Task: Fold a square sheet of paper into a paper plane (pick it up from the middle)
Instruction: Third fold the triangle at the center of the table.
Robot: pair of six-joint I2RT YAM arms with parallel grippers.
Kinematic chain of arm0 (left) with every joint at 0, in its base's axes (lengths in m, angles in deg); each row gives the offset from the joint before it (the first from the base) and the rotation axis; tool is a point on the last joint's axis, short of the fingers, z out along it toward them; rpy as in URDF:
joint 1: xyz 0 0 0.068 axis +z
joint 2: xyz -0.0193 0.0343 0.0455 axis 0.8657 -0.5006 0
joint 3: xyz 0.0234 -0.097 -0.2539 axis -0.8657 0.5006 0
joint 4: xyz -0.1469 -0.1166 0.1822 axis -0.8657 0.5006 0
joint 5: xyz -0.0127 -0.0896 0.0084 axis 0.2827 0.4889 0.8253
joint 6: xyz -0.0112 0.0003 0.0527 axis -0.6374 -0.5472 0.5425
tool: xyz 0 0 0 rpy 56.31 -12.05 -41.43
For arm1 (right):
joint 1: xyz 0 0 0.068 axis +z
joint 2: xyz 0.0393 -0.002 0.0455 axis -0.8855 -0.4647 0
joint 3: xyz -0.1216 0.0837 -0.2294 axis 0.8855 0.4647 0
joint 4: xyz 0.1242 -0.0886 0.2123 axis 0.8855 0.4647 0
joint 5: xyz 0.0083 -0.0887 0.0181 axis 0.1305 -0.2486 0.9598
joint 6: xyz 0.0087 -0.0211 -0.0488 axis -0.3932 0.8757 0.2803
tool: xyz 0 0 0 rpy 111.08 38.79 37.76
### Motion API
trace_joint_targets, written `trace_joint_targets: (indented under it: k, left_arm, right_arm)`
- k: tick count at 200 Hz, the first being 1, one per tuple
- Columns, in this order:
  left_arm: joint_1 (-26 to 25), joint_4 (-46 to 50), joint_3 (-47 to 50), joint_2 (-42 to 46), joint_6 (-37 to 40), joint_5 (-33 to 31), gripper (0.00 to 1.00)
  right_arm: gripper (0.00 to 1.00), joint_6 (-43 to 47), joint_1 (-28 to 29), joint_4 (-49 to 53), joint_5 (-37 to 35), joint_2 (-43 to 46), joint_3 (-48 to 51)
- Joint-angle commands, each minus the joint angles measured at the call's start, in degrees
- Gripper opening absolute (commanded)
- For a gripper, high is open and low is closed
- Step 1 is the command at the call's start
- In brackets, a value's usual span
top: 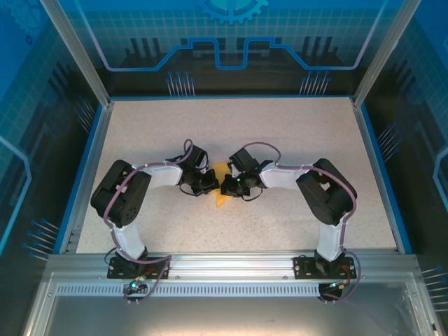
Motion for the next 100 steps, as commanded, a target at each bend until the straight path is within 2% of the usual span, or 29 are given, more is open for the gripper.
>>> trace_joint_targets:
  k: [1,65,100]
  left_arm:
    - [-0.2,4.1,1.6,-1.7,0.9,-5.3,0.03]
    - [-0.2,3.6,2.1,-1.5,0.2,-5.4,0.02]
    - [-0.3,3.3,2.3,-1.2,-0.1,-5.4,0.02]
  right_arm:
    - [0.13,3.6,2.0,-1.9,4.5,2.2,0.2]
    - [0.12,3.7,4.2,-1.2,5.4,-0.4,1.0]
    - [0.12,3.3,4.2,0.7,0.1,1.4,1.7]
